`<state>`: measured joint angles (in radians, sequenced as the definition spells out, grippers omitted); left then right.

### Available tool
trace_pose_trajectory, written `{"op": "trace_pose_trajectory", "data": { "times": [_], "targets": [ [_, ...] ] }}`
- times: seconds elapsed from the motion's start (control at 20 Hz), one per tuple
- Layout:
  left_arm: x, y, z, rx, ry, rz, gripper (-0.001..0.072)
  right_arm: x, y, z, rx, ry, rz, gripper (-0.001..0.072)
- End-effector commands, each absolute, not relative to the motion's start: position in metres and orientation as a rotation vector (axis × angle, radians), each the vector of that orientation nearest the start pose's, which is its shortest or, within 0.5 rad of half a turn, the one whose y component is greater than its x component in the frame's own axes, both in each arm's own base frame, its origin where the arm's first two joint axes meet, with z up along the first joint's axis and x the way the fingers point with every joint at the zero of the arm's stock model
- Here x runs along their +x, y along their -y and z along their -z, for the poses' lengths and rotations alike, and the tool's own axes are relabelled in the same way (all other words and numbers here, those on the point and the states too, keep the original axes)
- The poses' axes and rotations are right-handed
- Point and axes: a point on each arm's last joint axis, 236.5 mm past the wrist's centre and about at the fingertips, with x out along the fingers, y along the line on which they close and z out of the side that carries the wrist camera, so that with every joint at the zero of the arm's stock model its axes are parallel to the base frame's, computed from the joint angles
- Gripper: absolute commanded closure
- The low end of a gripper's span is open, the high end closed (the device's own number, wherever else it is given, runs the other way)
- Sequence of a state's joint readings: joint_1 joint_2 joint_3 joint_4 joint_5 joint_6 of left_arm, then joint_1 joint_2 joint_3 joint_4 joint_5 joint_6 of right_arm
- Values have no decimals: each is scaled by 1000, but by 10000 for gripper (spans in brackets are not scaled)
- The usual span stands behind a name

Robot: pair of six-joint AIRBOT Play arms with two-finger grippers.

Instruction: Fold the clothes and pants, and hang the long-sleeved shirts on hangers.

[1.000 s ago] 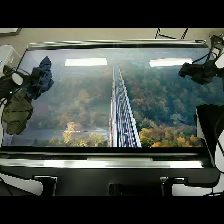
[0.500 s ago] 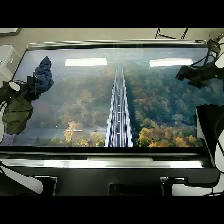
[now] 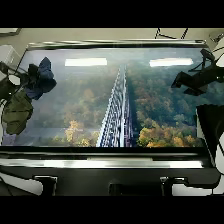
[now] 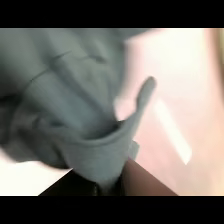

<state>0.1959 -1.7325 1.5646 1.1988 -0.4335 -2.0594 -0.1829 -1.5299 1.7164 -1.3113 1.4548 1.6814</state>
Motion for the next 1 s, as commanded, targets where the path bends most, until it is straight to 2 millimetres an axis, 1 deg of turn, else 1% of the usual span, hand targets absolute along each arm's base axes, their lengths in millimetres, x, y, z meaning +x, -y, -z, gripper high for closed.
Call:
{"op": "trace_pose_trajectory", "data": {
  "times": [0.0, 0.05, 0.1, 0.2, 0.25, 0.3, 0.35, 0.4, 0.45, 0.5, 0.55, 0.6, 0.65, 0.7, 0.75, 0.85, 0.9, 0.95],
  "targets": [
    [588, 5, -201, -483, -376, 27, 682, 444, 18, -114, 380, -1191, -1, 42],
    [564, 39, -243, -395, -337, 114, 682, 444, 18, -128, 376, -1147, -2, 42],
    [534, 74, -283, -329, -296, 203, 682, 442, 18, -143, 370, -1106, -4, 42],
    [471, 136, -342, -304, -242, 361, 682, 432, 17, -172, 354, -1037, -7, 42],
    [442, 163, -363, -311, -225, 436, 682, 425, 16, -187, 344, -1002, -7, 42],
    [413, 189, -381, -319, -206, 512, 682, 420, 17, -200, 329, -971, -4, 42],
    [390, 210, -393, -312, -190, 577, 682, 414, 20, -213, 309, -936, 6, 42],
    [371, 226, -400, -303, -184, 630, 682, 407, 24, -223, 287, -909, 19, 41],
    [357, 239, -402, -300, -194, 673, 682, 400, 27, -234, 257, -883, 29, 41],
    [347, 248, -395, -318, -241, 698, 682, 393, 31, -243, 238, -863, 45, 41],
    [344, 255, -377, -321, -315, 704, 682, 385, 35, -251, 220, -846, 65, 41],
    [345, 259, -346, -314, -421, 691, 682, 378, 38, -256, 207, -837, 81, 41],
    [347, 262, -309, -308, -532, 671, 682, 372, 39, -259, 203, -841, 86, 41],
    [349, 265, -265, -290, -642, 650, 682, 366, 37, -256, 204, -863, 84, 41],
    [352, 267, -222, -276, -736, 626, 681, 360, 35, -248, 207, -909, 79, 39],
    [359, 269, -126, -295, -941, 538, 680, 355, 34, -228, 214, -1005, 77, 34],
    [360, 270, -84, -298, -1024, 500, 680, 356, 33, -215, 221, -1061, 71, 33],
    [358, 273, -50, -308, -1107, 479, 635, 358, 30, -202, 233, -1110, 57, 32]
  ]
}}
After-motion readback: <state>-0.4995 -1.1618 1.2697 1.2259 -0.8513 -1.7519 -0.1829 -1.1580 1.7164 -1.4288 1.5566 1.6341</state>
